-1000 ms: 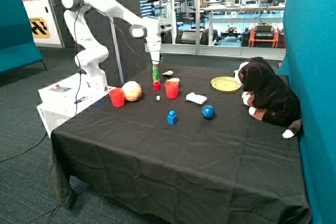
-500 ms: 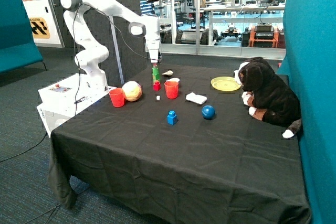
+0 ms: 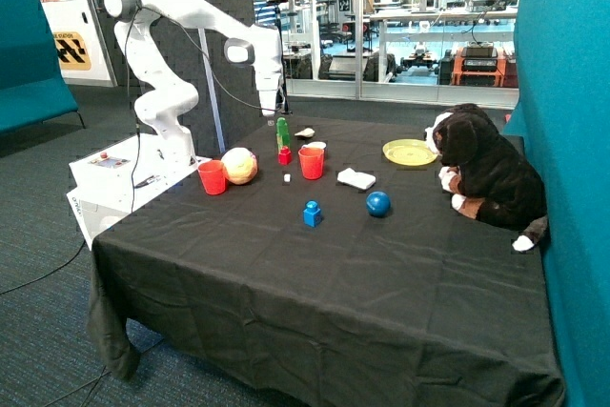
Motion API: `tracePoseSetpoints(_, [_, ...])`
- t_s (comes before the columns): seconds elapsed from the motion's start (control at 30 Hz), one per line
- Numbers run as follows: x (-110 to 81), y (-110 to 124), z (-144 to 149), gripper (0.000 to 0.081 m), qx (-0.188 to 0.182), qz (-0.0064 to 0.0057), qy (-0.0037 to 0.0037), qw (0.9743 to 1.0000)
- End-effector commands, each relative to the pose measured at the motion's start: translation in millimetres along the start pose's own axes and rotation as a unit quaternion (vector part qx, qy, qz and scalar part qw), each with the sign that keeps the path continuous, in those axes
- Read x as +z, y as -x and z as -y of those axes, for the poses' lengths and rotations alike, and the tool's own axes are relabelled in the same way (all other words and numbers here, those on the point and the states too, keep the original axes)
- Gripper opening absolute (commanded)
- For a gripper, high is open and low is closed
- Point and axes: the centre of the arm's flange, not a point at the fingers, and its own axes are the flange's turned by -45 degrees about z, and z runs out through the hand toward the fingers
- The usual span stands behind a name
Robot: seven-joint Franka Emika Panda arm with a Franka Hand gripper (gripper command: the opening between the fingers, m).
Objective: Stack green blocks
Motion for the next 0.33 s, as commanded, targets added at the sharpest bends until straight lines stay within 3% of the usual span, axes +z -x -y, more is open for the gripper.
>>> tracePoseSetpoints(0.0, [0.0,-11.6,-14.3,0.0745,0.01,-0.0022,0.00157,0.9999])
tracePoseSetpoints(0.3, [-2.4,-31.2,-7.6,0.0746,-0.015,-0.0022,0.00162,0.9999])
